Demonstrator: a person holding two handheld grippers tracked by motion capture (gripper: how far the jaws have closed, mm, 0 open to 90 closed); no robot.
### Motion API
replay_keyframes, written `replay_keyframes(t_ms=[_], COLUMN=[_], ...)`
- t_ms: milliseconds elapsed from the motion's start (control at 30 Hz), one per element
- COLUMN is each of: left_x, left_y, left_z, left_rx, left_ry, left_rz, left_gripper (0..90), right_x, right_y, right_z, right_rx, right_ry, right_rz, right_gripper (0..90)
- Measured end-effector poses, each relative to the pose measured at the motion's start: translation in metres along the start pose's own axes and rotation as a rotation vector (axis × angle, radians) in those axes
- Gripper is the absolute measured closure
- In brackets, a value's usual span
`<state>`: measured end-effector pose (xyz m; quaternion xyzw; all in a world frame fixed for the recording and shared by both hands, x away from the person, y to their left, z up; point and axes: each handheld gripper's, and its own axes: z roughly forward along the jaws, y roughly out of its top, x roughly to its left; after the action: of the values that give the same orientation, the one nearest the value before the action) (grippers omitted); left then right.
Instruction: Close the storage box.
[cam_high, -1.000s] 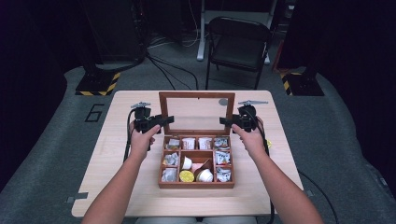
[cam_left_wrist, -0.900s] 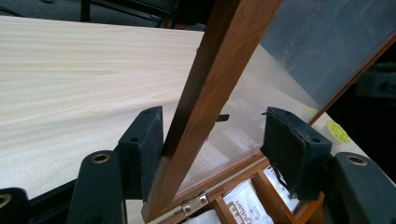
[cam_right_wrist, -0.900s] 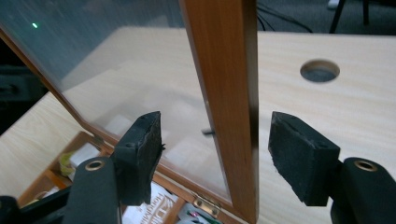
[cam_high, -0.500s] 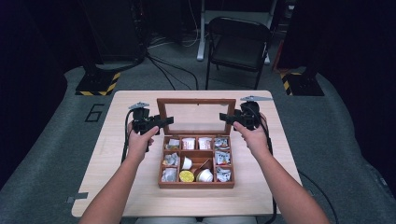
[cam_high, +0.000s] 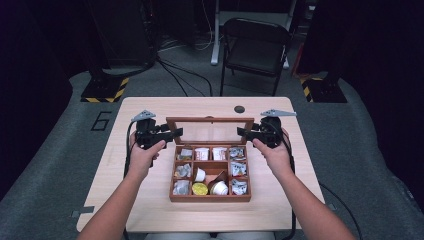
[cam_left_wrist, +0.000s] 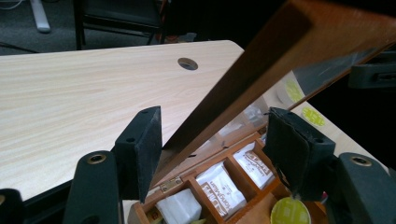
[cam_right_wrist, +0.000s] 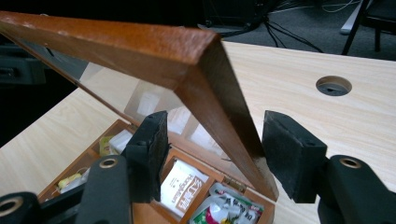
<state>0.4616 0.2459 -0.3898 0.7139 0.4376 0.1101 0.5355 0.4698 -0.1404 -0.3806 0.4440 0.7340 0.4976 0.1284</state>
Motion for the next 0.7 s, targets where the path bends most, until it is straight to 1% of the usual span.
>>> replay_keyframes(t_ms=[100, 167, 233, 300, 333, 367, 400, 433, 533, 600, 633, 700], left_x=[-0.004, -0.007, -0.009, -0.009, -0.01, -0.011, -0.013, -0.014, -0.018, -0.018, -0.018, -0.017], left_y=[0.001, 0.001, 0.001, 0.0, -0.001, -0.001, -0.002, -0.002, -0.008, -0.009, -0.013, -0.019], left_z=[-0.006, -0.009, -0.011, -0.013, -0.013, -0.014, -0.015, -0.016, -0.019, -0.02, -0.022, -0.026], left_rx=[-0.02, -0.026, -0.015, -0.007, -0.003, 0.001, 0.007, 0.011, 0.006, 0.006, -0.003, -0.009], left_ry=[-0.005, 0.0, 0.01, 0.006, 0.007, 0.008, 0.009, 0.011, 0.022, 0.019, 0.007, -0.012], left_rz=[0.005, 0.016, 0.026, 0.03, 0.04, 0.042, 0.059, 0.067, 0.085, 0.087, 0.072, 0.054], left_gripper=[38.5, 39.9, 42.3, 42.7, 42.6, 42.5, 42.5, 42.4, 42.1, 41.0, 41.0, 40.9], right_x=[0.002, 0.003, 0.003, 0.004, 0.004, 0.004, 0.004, 0.005, 0.005, 0.006, 0.007, 0.009], right_y=[-0.002, -0.003, -0.004, -0.006, -0.007, -0.008, -0.01, -0.011, -0.015, -0.016, -0.018, -0.023], right_z=[-0.003, -0.004, -0.005, -0.006, -0.006, -0.007, -0.007, -0.009, -0.013, -0.015, -0.017, -0.025], right_rx=[0.008, 0.014, 0.015, 0.014, 0.014, 0.014, 0.013, 0.015, 0.011, 0.012, 0.009, 0.0], right_ry=[0.003, 0.003, 0.003, 0.008, 0.009, 0.011, 0.013, 0.013, 0.018, 0.022, 0.026, 0.036], right_rz=[-0.009, -0.014, -0.017, -0.017, -0.018, -0.013, -0.018, -0.017, -0.021, -0.02, -0.015, -0.023], right_gripper=[40.5, 40.3, 40.1, 39.5, 39.2, 38.8, 38.4, 38.1, 38.0, 38.0, 38.0, 38.1])
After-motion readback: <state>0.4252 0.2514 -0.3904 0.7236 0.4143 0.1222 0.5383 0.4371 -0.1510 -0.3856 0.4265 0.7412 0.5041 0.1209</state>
